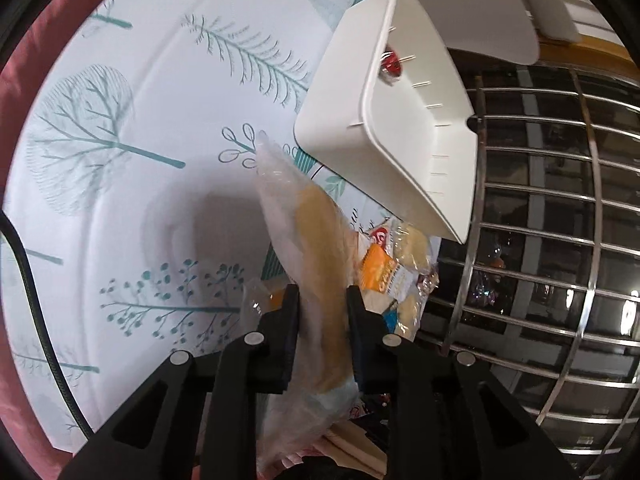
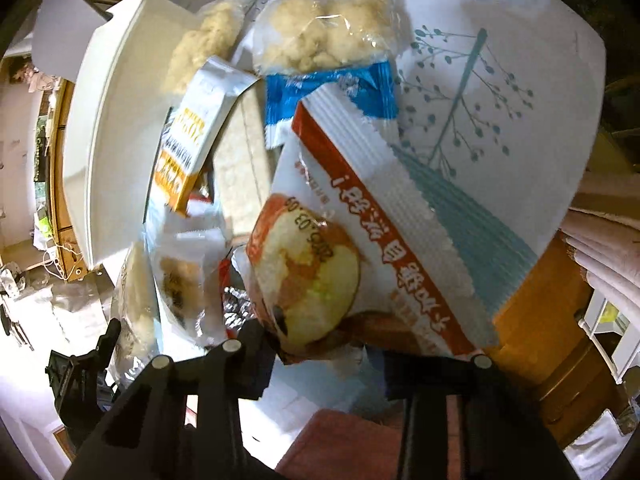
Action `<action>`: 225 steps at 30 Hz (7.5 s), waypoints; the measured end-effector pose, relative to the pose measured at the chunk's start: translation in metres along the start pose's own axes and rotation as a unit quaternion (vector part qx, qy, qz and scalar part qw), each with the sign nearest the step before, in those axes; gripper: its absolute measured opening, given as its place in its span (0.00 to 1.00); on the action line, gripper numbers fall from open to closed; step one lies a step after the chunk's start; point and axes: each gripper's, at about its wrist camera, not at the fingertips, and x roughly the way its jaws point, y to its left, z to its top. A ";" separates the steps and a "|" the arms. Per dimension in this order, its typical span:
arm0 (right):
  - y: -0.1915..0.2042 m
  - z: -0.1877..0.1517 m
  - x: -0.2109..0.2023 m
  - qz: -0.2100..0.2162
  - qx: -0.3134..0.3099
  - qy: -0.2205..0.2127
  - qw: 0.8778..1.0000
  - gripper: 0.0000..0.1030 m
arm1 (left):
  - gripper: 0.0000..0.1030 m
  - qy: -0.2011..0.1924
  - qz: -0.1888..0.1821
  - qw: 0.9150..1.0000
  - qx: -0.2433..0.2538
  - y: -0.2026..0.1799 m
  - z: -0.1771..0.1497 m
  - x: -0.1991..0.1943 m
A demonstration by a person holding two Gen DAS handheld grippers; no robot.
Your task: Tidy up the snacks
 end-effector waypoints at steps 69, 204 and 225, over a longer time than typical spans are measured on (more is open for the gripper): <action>0.176 0.197 -0.020 0.058 -0.372 -0.065 0.924 0.71 | 0.63 -0.139 0.146 0.972 0.120 -0.213 0.100 0.019; -0.005 0.049 0.030 -0.063 -0.008 0.068 0.996 0.29 | 0.77 0.052 0.298 0.910 0.285 -0.073 -0.034 0.096; 0.047 -0.008 -0.067 -0.013 -0.199 -0.117 0.973 0.29 | 0.78 -0.009 0.282 0.934 0.220 -0.071 -0.091 -0.036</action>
